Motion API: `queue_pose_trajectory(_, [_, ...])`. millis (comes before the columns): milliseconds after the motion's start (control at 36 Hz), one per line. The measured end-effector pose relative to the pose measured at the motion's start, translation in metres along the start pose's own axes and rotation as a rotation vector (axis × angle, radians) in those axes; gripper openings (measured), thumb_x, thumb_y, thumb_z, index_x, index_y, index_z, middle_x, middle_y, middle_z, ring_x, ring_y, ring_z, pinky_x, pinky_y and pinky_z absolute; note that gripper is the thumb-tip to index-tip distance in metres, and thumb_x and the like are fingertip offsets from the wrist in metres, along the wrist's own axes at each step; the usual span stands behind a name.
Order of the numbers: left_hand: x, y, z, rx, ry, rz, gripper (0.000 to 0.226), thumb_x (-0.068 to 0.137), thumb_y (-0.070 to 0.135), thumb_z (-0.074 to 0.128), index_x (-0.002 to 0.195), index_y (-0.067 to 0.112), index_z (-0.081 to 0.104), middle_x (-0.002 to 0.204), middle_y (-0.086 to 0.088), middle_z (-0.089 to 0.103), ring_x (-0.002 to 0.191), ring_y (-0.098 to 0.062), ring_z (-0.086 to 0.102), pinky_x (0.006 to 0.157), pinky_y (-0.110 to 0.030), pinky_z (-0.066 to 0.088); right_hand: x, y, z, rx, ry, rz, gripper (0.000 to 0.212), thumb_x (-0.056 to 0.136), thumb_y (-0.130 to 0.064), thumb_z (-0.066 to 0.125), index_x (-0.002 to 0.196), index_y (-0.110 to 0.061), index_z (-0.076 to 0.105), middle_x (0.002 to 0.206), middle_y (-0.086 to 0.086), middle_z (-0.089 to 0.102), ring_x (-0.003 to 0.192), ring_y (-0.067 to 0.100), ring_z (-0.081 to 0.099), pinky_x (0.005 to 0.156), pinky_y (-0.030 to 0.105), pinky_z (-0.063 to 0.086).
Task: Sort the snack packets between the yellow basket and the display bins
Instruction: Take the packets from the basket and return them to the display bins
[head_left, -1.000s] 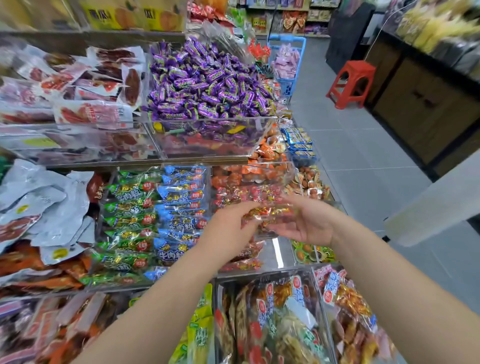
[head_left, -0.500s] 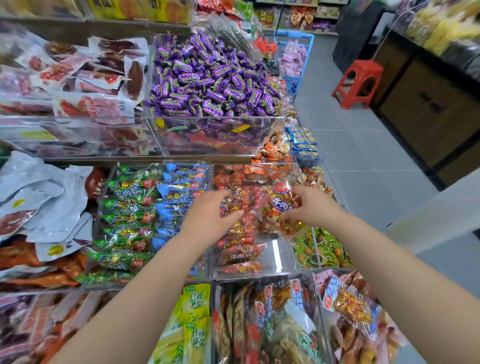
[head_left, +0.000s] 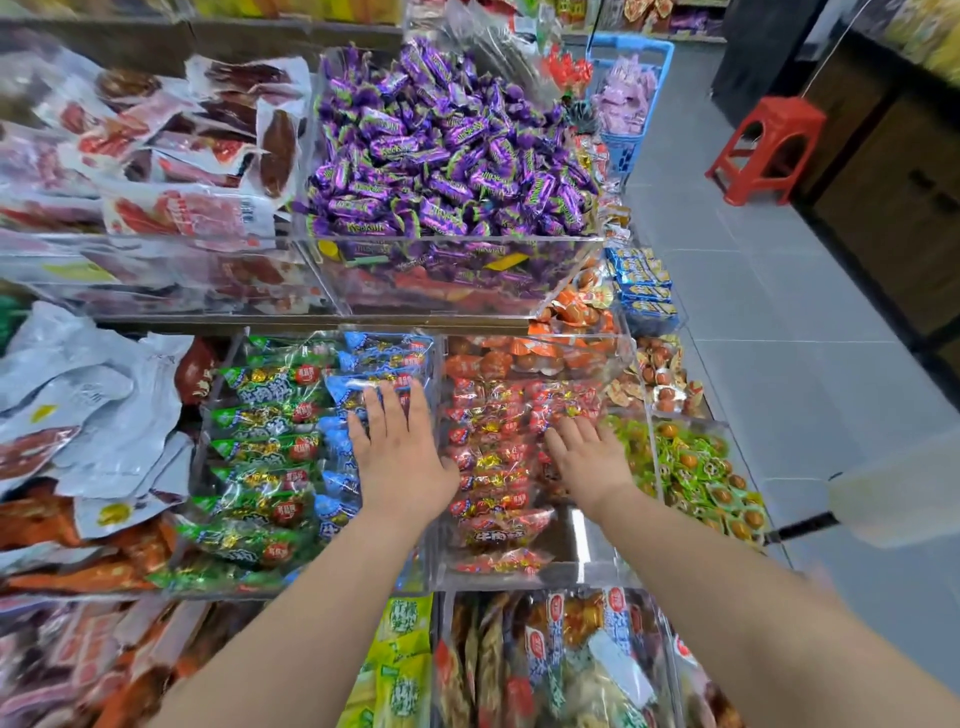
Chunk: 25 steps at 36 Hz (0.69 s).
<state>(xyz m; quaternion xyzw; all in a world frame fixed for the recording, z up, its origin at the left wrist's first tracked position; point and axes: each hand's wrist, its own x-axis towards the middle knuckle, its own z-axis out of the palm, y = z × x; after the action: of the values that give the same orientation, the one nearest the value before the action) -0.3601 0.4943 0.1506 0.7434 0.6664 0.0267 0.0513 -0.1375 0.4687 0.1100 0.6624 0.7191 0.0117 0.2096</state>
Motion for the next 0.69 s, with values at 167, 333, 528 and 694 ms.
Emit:
queue_pose_trajectory(167, [0.001, 0.001, 0.007, 0.017, 0.041, -0.022, 0.095, 0.082, 0.047, 0.050, 0.153, 0.013, -0.001, 0.160, -0.020, 0.004, 0.147, -0.036, -0.005, 0.115, -0.054, -0.005, 0.000, -0.012, 0.027, 0.083, -0.018, 0.149, 0.095, 0.077, 0.000, 0.029, 0.116, -0.013, -0.057, 0.133, 0.022, -0.050, 0.119, 0.038, -0.050, 0.097, 0.051, -0.032])
queue_pose_trajectory(333, [0.002, 0.001, 0.013, 0.004, 0.066, -0.033, 0.091, 0.082, 0.044, 0.049, 0.154, 0.013, 0.002, 0.160, -0.019, 0.005, 0.148, -0.034, -0.004, 0.112, -0.049, -0.016, 0.013, -0.006, 0.037, 0.078, -0.056, 0.095, 0.093, 0.079, 0.000, 0.030, 0.115, -0.012, -0.055, 0.120, 0.027, -0.057, 0.112, 0.043, -0.052, 0.091, 0.056, -0.036])
queue_pose_trajectory(528, [0.004, 0.003, 0.015, 0.017, 0.057, -0.056, 0.091, 0.082, 0.044, 0.051, 0.154, 0.014, 0.005, 0.160, -0.018, 0.006, 0.148, -0.033, -0.003, 0.115, -0.050, -0.009, 0.028, -0.002, 0.032, 0.088, -0.087, 0.081, 0.106, 0.079, 0.006, 0.042, 0.112, -0.017, -0.056, 0.130, 0.019, -0.047, 0.115, 0.037, -0.048, 0.101, 0.052, -0.025])
queue_pose_trajectory(694, [0.003, 0.003, 0.011, 0.010, 0.027, -0.055, 0.090, 0.082, 0.044, 0.049, 0.154, 0.014, 0.003, 0.160, -0.017, 0.004, 0.148, -0.032, -0.004, 0.116, -0.050, -0.008, 0.022, 0.001, 0.020, 0.125, -0.210, 0.077, 0.108, 0.084, -0.023, 0.058, 0.139, -0.022, -0.035, 0.143, 0.017, -0.041, 0.129, 0.035, -0.040, 0.106, 0.050, -0.020])
